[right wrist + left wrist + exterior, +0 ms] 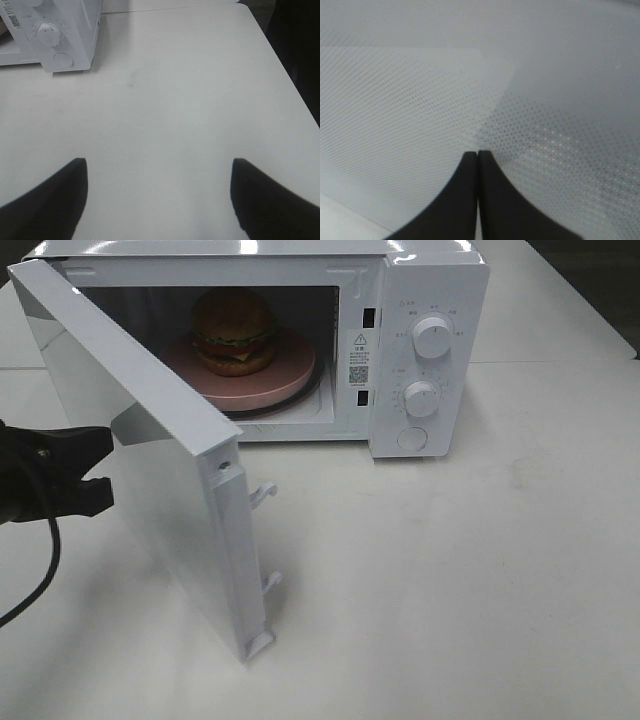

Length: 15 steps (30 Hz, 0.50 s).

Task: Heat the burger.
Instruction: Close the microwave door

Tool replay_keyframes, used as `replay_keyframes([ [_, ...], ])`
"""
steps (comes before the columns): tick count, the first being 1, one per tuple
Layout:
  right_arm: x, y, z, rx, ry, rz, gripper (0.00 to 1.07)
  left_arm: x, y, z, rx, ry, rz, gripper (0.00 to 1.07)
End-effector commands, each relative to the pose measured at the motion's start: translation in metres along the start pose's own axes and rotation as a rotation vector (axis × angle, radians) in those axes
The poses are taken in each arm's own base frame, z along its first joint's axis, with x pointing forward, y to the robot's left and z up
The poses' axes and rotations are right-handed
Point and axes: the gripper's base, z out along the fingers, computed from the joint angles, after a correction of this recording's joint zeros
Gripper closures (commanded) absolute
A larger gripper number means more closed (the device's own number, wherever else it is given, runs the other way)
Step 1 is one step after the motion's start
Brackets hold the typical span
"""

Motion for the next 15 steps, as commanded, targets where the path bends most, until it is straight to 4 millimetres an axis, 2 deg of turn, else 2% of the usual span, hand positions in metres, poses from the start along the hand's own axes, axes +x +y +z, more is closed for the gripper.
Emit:
replay_keyframes([
  [1,0.002,-0.001,-0.003,0.004,-0.030,0.006,0.32,-0.006,-0.009,0.011,0.000,-0.032,-0.018,1.07],
  [4,0.002,-0.001,-0.003,0.004,-0.030,0.006,0.32,-0.008,-0.020,0.022,0.011,-0.033,-0.017,1.07],
  [11,0.002,-0.001,-0.003,0.004,-0.030,0.006,0.32,-0.012,-0.030,0.038,-0.010,-0.031,-0.082,1.07],
  [15,0.002,-0.001,-0.003,0.004,-0.030,0.006,0.32,-0.021,-0.039,0.056,-0.005,-0.003,-0.104,1.07],
])
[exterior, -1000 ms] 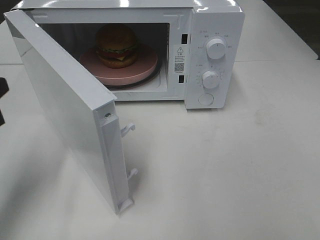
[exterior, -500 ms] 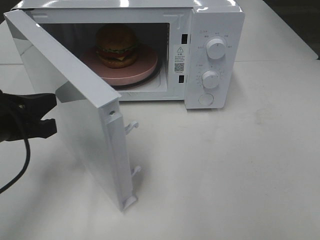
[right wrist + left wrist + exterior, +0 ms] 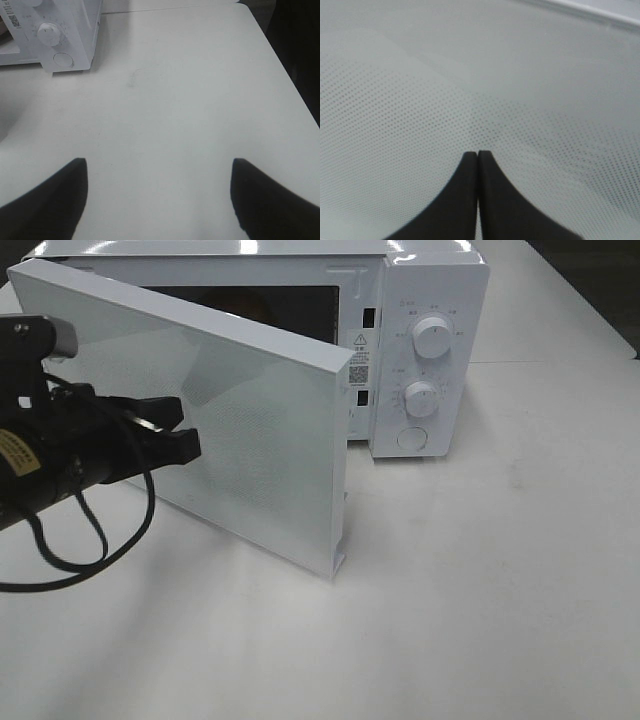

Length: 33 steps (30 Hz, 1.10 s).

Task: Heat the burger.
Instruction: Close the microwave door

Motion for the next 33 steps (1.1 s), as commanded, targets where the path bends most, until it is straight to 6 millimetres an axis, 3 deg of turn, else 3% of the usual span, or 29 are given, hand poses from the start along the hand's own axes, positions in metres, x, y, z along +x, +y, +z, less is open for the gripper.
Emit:
replay_keyframes([
  [1,0.002,-0.001,-0.003,0.004,-0.030,0.006,0.32,-0.006,-0.006,0.009,0.000,0.006,-0.015,1.07],
  [18,0.002,-0.001,-0.003,0.005,-0.031,0.006,0.32,-0.036,-0.025,0.082,-0.003,0.039,-0.072,1.07],
  [33,0.002,-0.001,-0.003,0.005,-0.031,0.006,0.32,-0.046,-0.033,0.127,0.003,0.031,-0.093,1.07],
])
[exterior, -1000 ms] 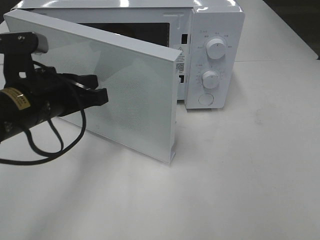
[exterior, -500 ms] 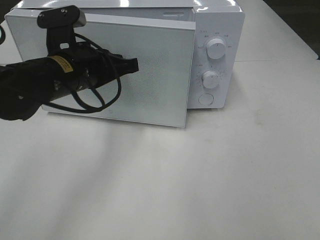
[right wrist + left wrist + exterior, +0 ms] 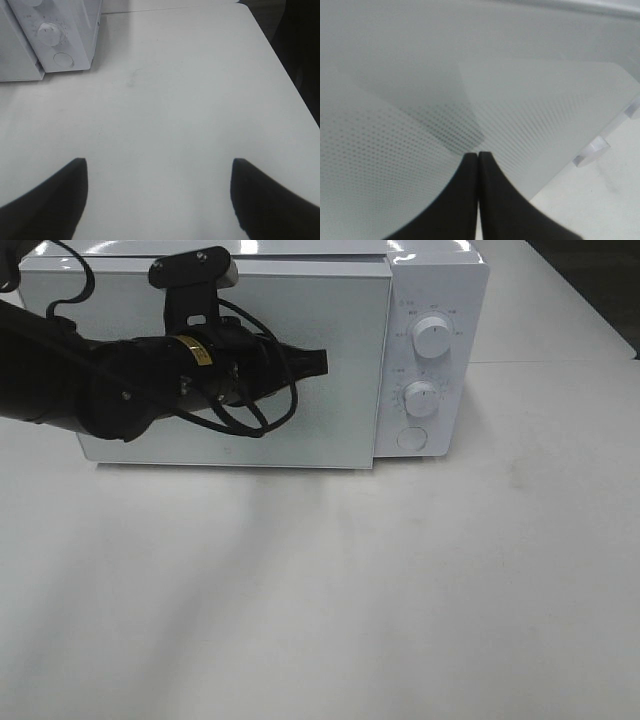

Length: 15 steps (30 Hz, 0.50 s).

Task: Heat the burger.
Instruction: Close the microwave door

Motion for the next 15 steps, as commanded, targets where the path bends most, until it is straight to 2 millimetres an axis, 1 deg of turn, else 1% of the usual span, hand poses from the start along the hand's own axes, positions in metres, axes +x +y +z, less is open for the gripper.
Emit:
replay_keyframes([
  [1,0.002,-0.001,-0.003,0.005,-0.031,0.006,0.32,-0.015,0.002,0.010,-0.005,-0.085,-0.034,1.07],
  [7,0.002,-0.001,-0.003,0.004,-0.030,0.006,0.32,-0.018,0.005,0.016,-0.021,-0.095,-0.046,1.07],
  [8,0.002,-0.001,-0.003,0.005,-0.031,0.006,0.32,-0.023,0.009,0.019,-0.036,-0.109,-0.048,1.07],
  [10,0.002,-0.001,-0.003,0.005,-0.031,0.006,0.32,-0.027,0.009,0.020,-0.040,-0.111,-0.058,1.07],
  [15,0.002,-0.001,-0.003,0.005,-0.031,0.006,0.32,-0.033,0.007,0.021,-0.038,-0.120,-0.007,1.07],
])
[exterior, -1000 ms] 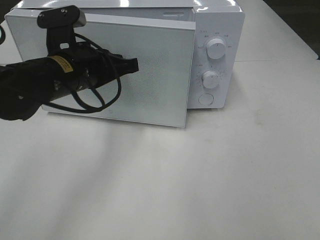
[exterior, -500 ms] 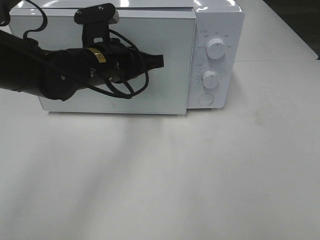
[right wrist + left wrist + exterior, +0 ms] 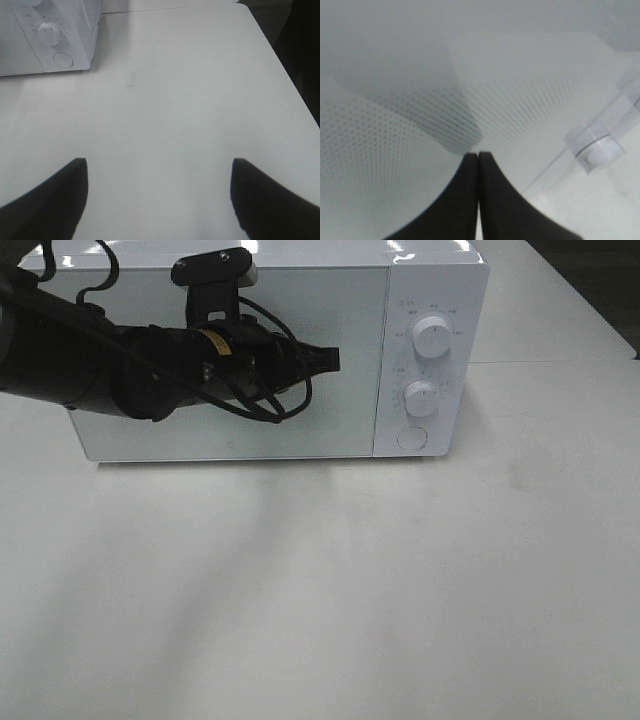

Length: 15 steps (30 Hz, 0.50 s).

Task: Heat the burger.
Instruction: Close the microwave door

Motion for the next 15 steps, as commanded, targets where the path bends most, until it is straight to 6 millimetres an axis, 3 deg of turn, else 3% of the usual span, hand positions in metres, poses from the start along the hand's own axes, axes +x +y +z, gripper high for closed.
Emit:
replay_keyframes([
  [1,0.002,-0.001,-0.003,0.005,-0.031,0.006,0.32,-0.027,0.008,0.001,-0.021,-0.151,0.009,1.07],
  [15,0.002,-0.001,-0.003,0.005,-0.031,0.006,0.32,-0.011,-0.015,-0.021,0.026,0.196,0.089,1.07],
])
